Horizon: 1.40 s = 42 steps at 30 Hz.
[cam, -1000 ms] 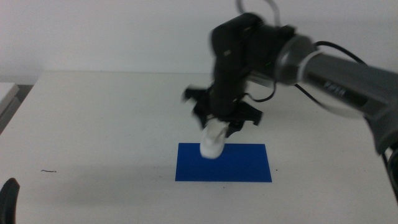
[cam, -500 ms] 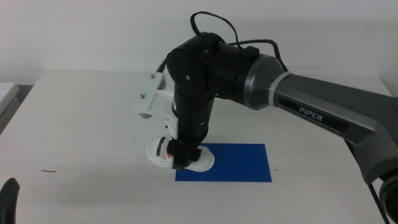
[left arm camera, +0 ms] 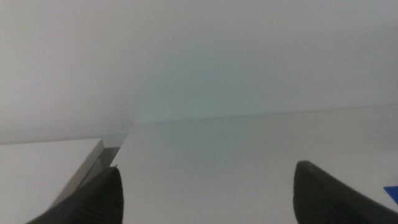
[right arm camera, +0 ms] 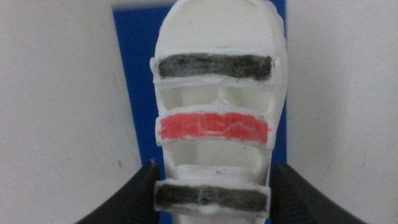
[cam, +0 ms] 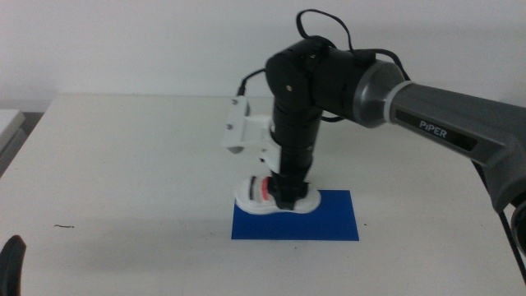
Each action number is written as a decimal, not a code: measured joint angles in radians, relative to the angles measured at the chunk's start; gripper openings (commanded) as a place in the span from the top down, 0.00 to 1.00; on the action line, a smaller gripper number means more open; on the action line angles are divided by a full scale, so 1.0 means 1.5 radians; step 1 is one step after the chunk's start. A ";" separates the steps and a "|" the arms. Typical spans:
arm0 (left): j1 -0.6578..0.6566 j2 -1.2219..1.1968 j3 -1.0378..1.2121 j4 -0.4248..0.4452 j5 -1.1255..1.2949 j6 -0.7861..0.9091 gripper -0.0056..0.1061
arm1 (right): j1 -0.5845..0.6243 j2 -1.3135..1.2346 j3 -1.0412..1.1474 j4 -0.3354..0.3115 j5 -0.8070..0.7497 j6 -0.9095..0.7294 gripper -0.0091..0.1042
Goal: Use one arm to grab the shoe from the table and place it on the mat.
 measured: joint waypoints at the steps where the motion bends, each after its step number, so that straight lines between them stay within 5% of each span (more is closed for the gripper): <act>1: 0.000 0.000 0.000 0.000 0.000 0.000 0.11 | -0.005 0.000 0.009 0.000 0.000 -0.011 0.94; 11: 0.000 0.000 0.000 0.000 0.000 0.000 0.11 | -0.039 -0.001 0.106 0.012 -0.030 -0.028 0.94; 15: 0.000 0.000 0.000 0.000 0.000 0.000 0.11 | -0.040 -0.002 0.110 0.012 -0.038 -0.028 0.85; 22: 0.000 0.000 0.000 0.000 0.000 0.000 0.11 | -0.040 -0.001 0.113 0.012 -0.085 -0.028 0.28; 25: 0.000 0.000 0.000 0.000 0.000 0.000 0.11 | -0.040 0.003 0.117 0.008 -0.092 -0.025 0.12; 31: 0.000 0.000 0.000 0.000 0.000 0.000 0.11 | -0.042 -0.127 0.202 -0.025 -0.131 0.111 0.10; 42: 0.000 0.000 0.000 0.000 0.000 0.000 0.11 | -0.205 -0.815 0.835 -0.089 -0.539 0.574 0.10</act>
